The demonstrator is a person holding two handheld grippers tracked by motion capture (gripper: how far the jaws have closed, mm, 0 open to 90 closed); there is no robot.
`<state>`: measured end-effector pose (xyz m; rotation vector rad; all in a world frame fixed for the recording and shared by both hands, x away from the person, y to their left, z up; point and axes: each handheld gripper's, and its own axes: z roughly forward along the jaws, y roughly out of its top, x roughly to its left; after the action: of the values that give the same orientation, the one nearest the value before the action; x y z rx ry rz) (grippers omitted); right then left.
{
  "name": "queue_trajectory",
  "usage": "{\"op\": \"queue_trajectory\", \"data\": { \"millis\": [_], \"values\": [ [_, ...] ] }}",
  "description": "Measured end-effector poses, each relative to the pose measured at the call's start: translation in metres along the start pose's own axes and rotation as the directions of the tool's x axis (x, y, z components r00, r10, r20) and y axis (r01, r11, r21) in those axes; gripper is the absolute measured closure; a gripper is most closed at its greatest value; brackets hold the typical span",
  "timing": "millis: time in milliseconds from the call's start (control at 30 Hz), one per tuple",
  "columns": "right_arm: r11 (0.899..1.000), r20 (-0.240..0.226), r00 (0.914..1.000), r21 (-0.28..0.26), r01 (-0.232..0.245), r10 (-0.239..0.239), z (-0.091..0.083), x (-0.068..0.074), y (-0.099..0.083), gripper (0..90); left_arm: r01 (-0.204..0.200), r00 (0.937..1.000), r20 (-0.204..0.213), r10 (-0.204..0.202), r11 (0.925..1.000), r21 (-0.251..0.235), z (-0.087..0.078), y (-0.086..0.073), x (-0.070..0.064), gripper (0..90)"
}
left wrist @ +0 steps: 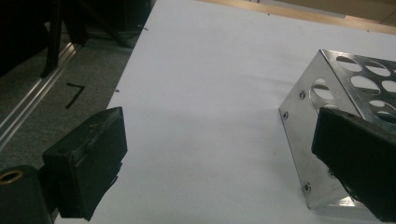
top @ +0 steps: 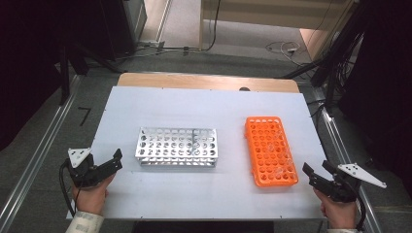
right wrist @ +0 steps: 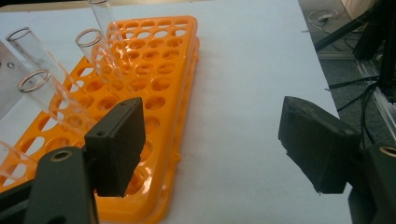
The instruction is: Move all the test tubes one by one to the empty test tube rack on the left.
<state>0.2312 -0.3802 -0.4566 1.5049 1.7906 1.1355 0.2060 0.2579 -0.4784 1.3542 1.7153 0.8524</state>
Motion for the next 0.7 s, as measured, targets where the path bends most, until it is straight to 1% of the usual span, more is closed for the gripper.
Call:
{"op": "queue_trajectory", "data": {
  "millis": [67,267,333,400,533,633,700],
  "values": [
    [1.0,-0.01,0.9999,0.001,0.013,-0.013,-0.002,0.001,-0.002,21.8,-0.008,1.0,-0.002,0.008,1.0,-0.001,0.001,0.001,-0.002,3.2],
    [1.0,-0.035,0.9991,0.008,0.025,-0.025,-0.003,0.005,-0.003,22.4,-0.001,1.0,0.007,0.001,1.0,0.004,0.004,0.001,-0.003,3.2],
    [0.999,-0.038,0.9986,0.011,0.037,-0.037,-0.003,0.007,-0.003,22.4,-0.006,1.0,0.006,0.006,1.0,0.006,0.004,0.0,-0.003,3.2],
    [0.998,-0.03,0.9974,0.009,0.066,-0.066,-0.002,0.01,-0.004,22.4,-0.01,0.9999,0.003,0.01,0.9999,0.007,0.004,0.0,-0.004,3.2],
    [0.995,-0.049,0.9941,0.008,0.097,-0.097,-0.001,0.016,-0.004,24.8,-0.013,0.9999,0.001,0.013,0.9999,0.009,0.003,0.0,-0.003,3.1],
    [0.994,-0.06,0.9927,0.008,0.105,-0.104,0.0,0.019,-0.004,25.3,-0.012,0.9999,-0.002,0.012,0.9999,0.009,0.004,0.0,-0.004,3.2],
    [0.994,-0.077,0.9912,0.011,0.109,-0.108,0.001,0.021,-0.004,25.8,-0.014,0.9999,-0.002,0.014,0.9998,0.012,0.005,0.0,-0.004,3.2]
  ]
}}
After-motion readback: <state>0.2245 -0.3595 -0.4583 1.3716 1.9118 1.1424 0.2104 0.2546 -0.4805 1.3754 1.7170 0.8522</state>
